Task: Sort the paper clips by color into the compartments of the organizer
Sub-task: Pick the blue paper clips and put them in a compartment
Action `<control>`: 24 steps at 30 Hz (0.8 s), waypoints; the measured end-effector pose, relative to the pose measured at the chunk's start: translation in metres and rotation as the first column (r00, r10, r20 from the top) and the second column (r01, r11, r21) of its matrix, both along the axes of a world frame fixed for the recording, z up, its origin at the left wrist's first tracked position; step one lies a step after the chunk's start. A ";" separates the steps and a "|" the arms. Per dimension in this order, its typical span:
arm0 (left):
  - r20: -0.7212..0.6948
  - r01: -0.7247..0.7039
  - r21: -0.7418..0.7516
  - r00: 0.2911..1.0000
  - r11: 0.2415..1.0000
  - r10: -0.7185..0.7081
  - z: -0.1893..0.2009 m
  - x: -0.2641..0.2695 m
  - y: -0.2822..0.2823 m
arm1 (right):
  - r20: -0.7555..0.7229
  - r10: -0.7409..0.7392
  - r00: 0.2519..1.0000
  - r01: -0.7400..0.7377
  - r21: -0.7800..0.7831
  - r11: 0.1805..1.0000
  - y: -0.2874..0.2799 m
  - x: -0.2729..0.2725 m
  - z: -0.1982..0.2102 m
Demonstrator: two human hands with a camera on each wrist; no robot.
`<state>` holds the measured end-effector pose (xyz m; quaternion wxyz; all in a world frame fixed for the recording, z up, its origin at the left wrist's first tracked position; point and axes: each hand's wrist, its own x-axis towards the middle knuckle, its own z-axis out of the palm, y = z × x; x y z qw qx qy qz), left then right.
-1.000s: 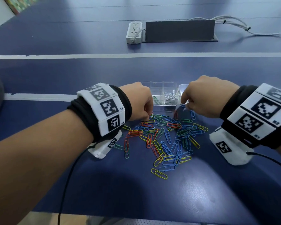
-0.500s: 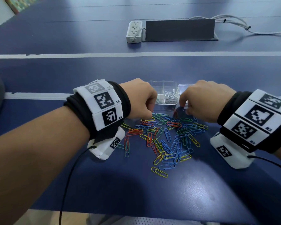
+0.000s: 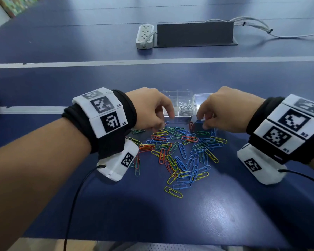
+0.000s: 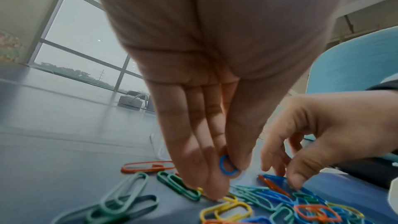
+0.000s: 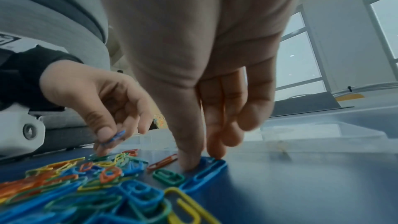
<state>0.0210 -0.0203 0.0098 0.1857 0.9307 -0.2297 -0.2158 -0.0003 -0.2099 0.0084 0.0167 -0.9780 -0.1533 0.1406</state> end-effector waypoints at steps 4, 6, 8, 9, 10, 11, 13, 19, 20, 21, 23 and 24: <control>-0.158 -0.039 -0.124 0.987 0.991 0.019 -0.002 0.000 0.001 | -0.011 0.007 1.000 -0.006 0.035 0.999 0.002 0.000 -0.004; -0.140 -0.041 -0.128 0.990 0.991 0.023 -0.002 -0.002 0.000 | -0.008 0.019 1.000 -0.018 0.046 0.999 0.002 -0.001 -0.003; -0.038 -0.007 -0.054 0.999 0.999 0.005 -0.002 -0.004 -0.006 | -0.004 0.022 1.000 -0.022 0.074 0.997 0.000 -0.001 -0.002; 0.015 0.013 -0.012 1.000 1.000 -0.013 -0.001 -0.006 -0.009 | -0.002 0.024 1.000 -0.023 0.086 0.996 -0.002 -0.002 -0.001; 0.050 0.027 0.012 0.998 1.000 -0.028 -0.001 -0.007 -0.012 | -0.001 0.027 1.000 -0.027 0.092 0.995 -0.005 -0.002 0.000; 0.068 0.034 0.026 0.997 0.999 -0.036 -0.002 -0.008 -0.015 | -0.001 0.031 1.000 -0.031 0.090 0.996 -0.007 -0.003 0.001; 0.083 0.034 0.033 0.996 0.999 -0.036 -0.004 -0.007 -0.020 | -0.002 0.032 0.999 -0.032 0.075 0.997 -0.010 -0.005 0.002; 0.203 0.095 0.091 0.973 0.991 -0.112 -0.012 -0.002 -0.035 | 0.037 -0.061 0.997 0.056 0.110 0.992 -0.016 -0.011 -0.003; 0.224 0.121 0.117 0.964 0.986 -0.145 -0.012 -0.001 -0.038 | 0.040 -0.070 0.997 0.065 0.111 0.992 -0.015 -0.011 -0.003; 0.228 0.139 0.141 0.959 0.980 -0.169 -0.012 -0.001 -0.040 | 0.038 -0.077 0.996 0.072 0.109 0.991 -0.015 -0.011 -0.003; 0.214 0.169 0.175 0.955 0.970 -0.205 -0.012 0.001 -0.044 | 0.033 -0.086 0.996 0.082 0.096 0.992 -0.013 -0.010 -0.004; 0.211 0.179 0.185 0.953 0.966 -0.217 -0.012 0.001 -0.045 | 0.034 -0.087 0.996 0.084 0.090 0.992 -0.013 -0.009 -0.004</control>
